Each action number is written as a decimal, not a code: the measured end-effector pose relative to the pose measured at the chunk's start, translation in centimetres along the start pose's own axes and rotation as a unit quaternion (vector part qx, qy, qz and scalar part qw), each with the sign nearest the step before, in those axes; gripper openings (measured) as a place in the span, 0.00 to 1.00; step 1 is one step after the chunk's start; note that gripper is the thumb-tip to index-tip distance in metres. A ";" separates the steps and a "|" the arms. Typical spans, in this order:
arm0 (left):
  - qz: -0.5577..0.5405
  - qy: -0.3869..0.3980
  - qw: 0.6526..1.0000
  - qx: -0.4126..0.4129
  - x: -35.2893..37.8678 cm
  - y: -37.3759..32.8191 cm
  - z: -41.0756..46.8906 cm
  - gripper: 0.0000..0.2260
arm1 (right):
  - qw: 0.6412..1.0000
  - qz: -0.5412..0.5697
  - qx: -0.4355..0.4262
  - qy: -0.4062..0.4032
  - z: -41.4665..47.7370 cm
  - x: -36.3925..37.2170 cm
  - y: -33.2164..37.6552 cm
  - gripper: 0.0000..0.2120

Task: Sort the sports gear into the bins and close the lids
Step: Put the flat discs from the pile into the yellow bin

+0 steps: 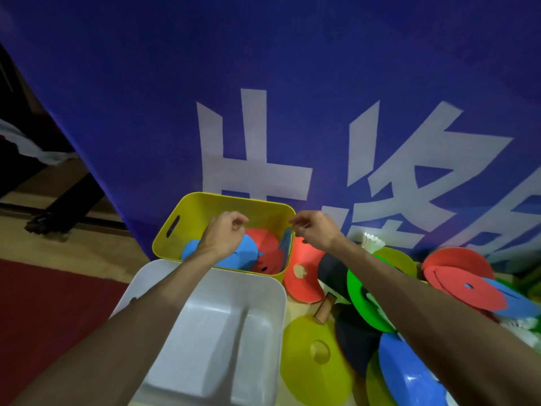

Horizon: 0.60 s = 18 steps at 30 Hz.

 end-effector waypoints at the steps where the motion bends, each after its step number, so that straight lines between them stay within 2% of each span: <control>1: 0.002 0.008 1.000 0.014 0.7 -1.0 -0.1 0.10 | 1.000 -0.006 0.005 -0.005 -0.5 -0.9 -0.9 0.12; 10: 0.046 0.133 0.983 0.119 11.5 -12.3 -1.4 0.10 | 0.994 -0.033 0.087 -0.051 -7.4 -9.8 -13.8 0.11; 18: 0.053 0.174 0.965 0.187 23.8 -22.7 -5.1 0.10 | 0.984 -0.064 0.133 -0.098 -14.8 -17.2 -28.3 0.12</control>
Point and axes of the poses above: each hand's wrist, its own z-axis towards the middle knuckle, its own x-axis out of the palm, y = z × x, the point moved 3 cm from there along z, towards the middle knuckle, and after that the axes turned 2 degrees about -z, right-handed, at the moved point
